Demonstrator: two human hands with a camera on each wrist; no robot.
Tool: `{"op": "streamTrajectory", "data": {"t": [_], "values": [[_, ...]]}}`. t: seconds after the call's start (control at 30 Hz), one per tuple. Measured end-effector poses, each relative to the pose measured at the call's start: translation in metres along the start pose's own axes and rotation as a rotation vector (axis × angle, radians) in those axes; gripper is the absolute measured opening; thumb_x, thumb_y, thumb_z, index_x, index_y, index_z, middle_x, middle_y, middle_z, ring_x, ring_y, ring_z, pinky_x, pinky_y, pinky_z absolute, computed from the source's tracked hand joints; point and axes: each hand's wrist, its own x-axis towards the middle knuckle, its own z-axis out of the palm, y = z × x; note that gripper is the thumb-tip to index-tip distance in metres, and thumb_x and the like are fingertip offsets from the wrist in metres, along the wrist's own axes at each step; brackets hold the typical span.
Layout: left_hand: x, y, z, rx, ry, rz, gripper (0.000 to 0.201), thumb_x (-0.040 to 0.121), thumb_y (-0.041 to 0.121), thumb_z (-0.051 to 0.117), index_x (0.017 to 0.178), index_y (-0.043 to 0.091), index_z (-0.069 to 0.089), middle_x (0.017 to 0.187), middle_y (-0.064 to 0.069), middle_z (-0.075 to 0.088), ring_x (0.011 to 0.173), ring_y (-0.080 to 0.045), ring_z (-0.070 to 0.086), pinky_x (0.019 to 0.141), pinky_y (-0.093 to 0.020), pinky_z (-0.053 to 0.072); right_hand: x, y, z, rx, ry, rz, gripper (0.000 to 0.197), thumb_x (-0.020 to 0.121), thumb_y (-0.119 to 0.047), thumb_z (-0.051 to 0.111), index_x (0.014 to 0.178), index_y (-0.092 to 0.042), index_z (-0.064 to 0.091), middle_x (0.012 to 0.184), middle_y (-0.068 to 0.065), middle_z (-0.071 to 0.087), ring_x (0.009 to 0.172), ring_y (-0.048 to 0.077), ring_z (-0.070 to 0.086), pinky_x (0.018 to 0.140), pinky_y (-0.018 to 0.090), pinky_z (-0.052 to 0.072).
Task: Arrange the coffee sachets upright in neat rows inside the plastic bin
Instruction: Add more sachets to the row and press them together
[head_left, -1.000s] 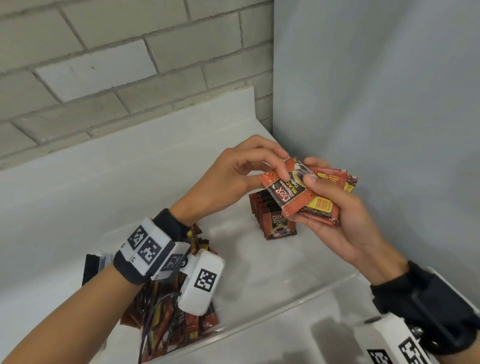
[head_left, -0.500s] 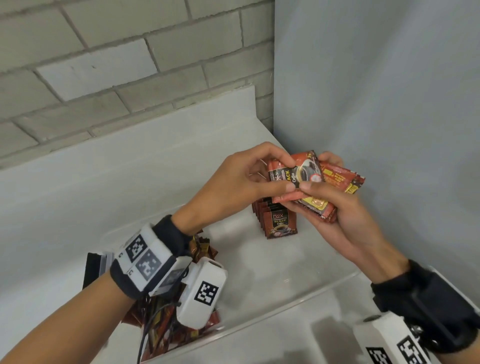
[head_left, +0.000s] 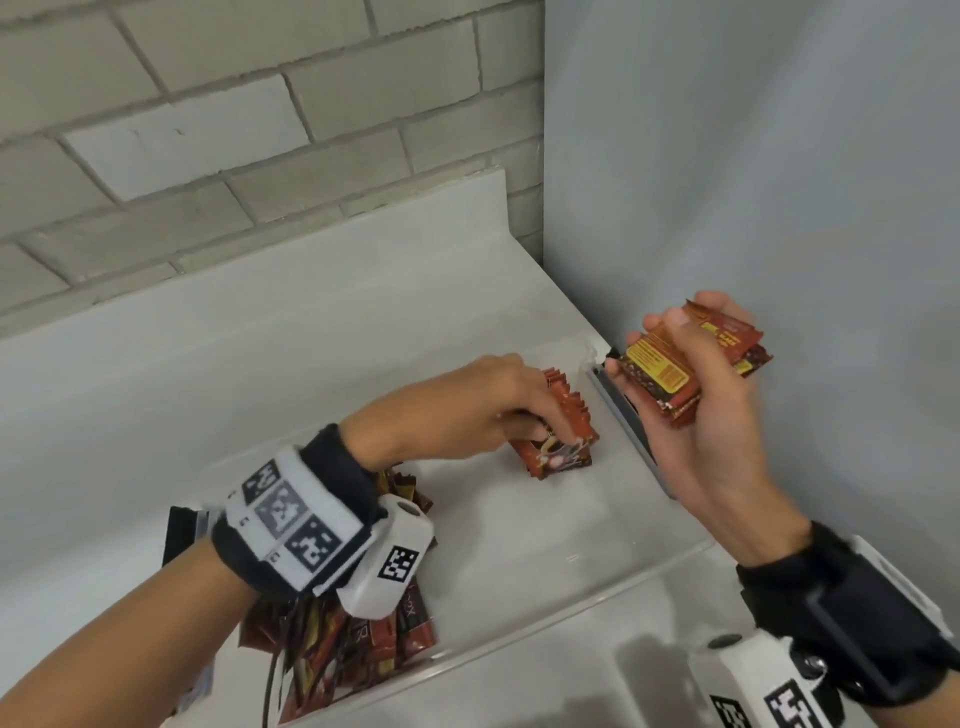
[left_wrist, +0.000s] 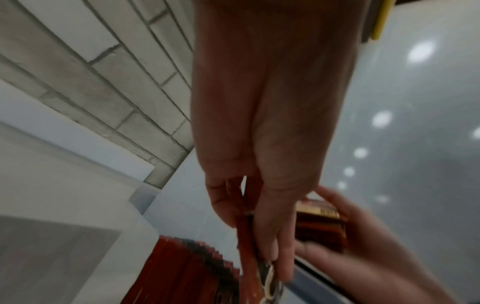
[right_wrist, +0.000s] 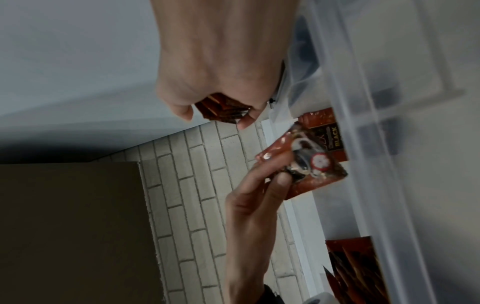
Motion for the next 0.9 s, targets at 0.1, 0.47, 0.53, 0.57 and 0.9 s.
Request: {"op": "streamTrajectory", "data": {"t": [0.1, 0.47, 0.53, 0.57, 0.9], "values": [[0.01, -0.005, 0.019, 0.223, -0.13, 0.01, 0.036, 0.1, 0.01, 0.046, 0.129, 0.025, 0.061, 0.098, 0.003, 0.042, 0.087, -0.011, 0.022, 0.076, -0.017, 0.024, -0.001, 0.0, 0.0, -0.012, -0.024, 0.005, 0.028, 0.077, -0.02, 0.067, 0.1, -0.026, 0.053, 0.093, 0.003, 0.057, 0.082, 0.015, 0.063, 0.075, 0.036, 0.055], [0.021, -0.019, 0.044, 0.522, -0.107, -0.017, 0.061, 0.091, -0.005, 0.051, 0.132, 0.039, 0.053, 0.1, 0.002, 0.021, 0.098, -0.017, 0.018, 0.074, -0.028, 0.016, -0.001, 0.001, -0.001, -0.047, -0.038, 0.032, 0.025, 0.081, -0.021, 0.07, 0.1, -0.029, 0.056, 0.104, 0.009, 0.053, 0.086, 0.017, 0.063, 0.075, 0.036, 0.054], [0.021, -0.02, 0.047, 0.544, -0.093, -0.019, 0.059, 0.09, -0.003, 0.052, 0.132, 0.039, 0.053, 0.101, 0.001, 0.018, 0.101, -0.019, 0.018, 0.077, -0.029, 0.017, -0.001, 0.0, 0.0, -0.053, -0.034, 0.038, 0.034, 0.075, -0.025, 0.077, 0.101, -0.029, 0.056, 0.103, 0.008, 0.054, 0.086, 0.017, 0.063, 0.075, 0.036, 0.054], [0.02, -0.02, 0.048, 0.547, -0.093, -0.022, 0.056, 0.092, 0.001, 0.05, 0.132, 0.04, 0.053, 0.102, 0.001, 0.017, 0.101, -0.019, 0.018, 0.078, -0.03, 0.019, -0.001, 0.0, 0.0, -0.048, -0.034, 0.043, 0.04, 0.069, -0.029, 0.081, 0.101, -0.029, 0.056, 0.102, 0.008, 0.055, 0.086, 0.017, 0.063, 0.075, 0.036, 0.054], [0.021, -0.024, 0.055, 0.669, 0.084, 0.111, 0.035, 0.089, 0.025, 0.044, 0.112, 0.037, 0.066, 0.109, -0.01, 0.041, 0.094, -0.023, 0.027, 0.07, -0.036, 0.03, -0.002, 0.001, 0.001, -0.028, -0.126, 0.101, 0.062, 0.049, -0.045, 0.091, 0.101, -0.032, 0.061, 0.101, 0.005, 0.064, 0.094, 0.019, 0.066, 0.097, 0.048, 0.05]]}}
